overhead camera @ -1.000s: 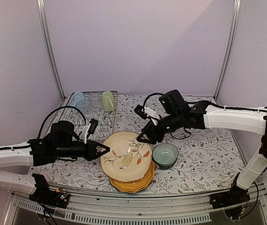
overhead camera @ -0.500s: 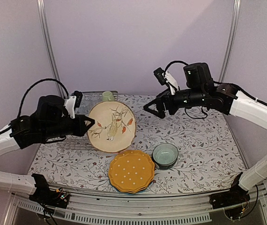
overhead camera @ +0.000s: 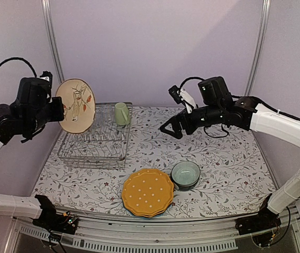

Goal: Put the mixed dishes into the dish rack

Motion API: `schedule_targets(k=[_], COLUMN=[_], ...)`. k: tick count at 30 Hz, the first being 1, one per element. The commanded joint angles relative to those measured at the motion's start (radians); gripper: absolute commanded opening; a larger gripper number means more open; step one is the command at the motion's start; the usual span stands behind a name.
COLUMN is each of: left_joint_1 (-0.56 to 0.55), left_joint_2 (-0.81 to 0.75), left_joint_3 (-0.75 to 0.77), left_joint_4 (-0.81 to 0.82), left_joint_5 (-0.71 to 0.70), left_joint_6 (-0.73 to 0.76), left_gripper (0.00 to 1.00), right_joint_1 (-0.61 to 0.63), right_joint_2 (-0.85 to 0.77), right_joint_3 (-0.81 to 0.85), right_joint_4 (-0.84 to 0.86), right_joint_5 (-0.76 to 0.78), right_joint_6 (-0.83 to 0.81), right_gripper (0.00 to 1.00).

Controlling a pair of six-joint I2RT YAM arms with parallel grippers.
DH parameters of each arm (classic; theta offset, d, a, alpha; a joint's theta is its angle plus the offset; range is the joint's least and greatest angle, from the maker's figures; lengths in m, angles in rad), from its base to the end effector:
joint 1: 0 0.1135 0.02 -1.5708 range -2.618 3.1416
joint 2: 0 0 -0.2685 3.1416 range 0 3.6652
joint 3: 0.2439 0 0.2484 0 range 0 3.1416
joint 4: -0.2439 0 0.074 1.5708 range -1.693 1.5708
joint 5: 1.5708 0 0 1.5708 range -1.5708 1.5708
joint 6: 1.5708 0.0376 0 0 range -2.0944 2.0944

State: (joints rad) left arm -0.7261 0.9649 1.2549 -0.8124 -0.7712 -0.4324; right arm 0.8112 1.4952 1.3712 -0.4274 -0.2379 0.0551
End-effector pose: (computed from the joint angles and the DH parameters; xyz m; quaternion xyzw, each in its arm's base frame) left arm 0.1433 -0.0922 0.4102 -0.0688 0.8211 0.0186 0.5664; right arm 0.2281 0.2530 0.3530 -0.3737 0.7842 0.2974 0.3962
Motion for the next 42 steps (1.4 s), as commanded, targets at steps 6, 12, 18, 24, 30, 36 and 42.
schedule_targets(k=[6, 12, 18, 24, 30, 36, 42], left_joint_1=[0.265, 0.433, 0.504, 0.532, 0.548, 0.551, 0.553], left_joint_2=[0.04, 0.066, 0.115, 0.139, 0.176, 0.219, 0.254], left_joint_3=[0.056, -0.034, -0.082, -0.108, -0.124, -0.131, -0.153], left_joint_4=[0.023, 0.107, 0.16, 0.199, 0.215, 0.226, 0.229], left_joint_5=[-0.066, 0.118, 0.154, 0.198, 0.201, 0.193, 0.21], left_joint_6=[0.128, 0.185, 0.215, 0.233, 0.251, 0.256, 0.251], left_gripper=[0.0, 0.0, 0.0, 0.0, 0.0, 0.0, 0.0], right_joint_1=[-0.006, -0.01, -0.012, -0.013, -0.013, -0.018, -0.021], right_joint_2=[0.028, 0.043, 0.056, 0.06, 0.055, 0.05, 0.037], right_joint_3=[-0.015, -0.017, -0.03, -0.037, -0.05, -0.075, -0.091], right_joint_4=[-0.006, 0.001, 0.017, 0.021, 0.03, 0.042, 0.045], right_joint_5=[-0.012, -0.021, -0.038, -0.039, -0.044, -0.043, -0.047], right_joint_6=[0.003, -0.006, 0.0, 0.001, 0.0, 0.004, 0.003], right_gripper=[0.99, 0.99, 0.99, 0.99, 0.99, 0.99, 0.99])
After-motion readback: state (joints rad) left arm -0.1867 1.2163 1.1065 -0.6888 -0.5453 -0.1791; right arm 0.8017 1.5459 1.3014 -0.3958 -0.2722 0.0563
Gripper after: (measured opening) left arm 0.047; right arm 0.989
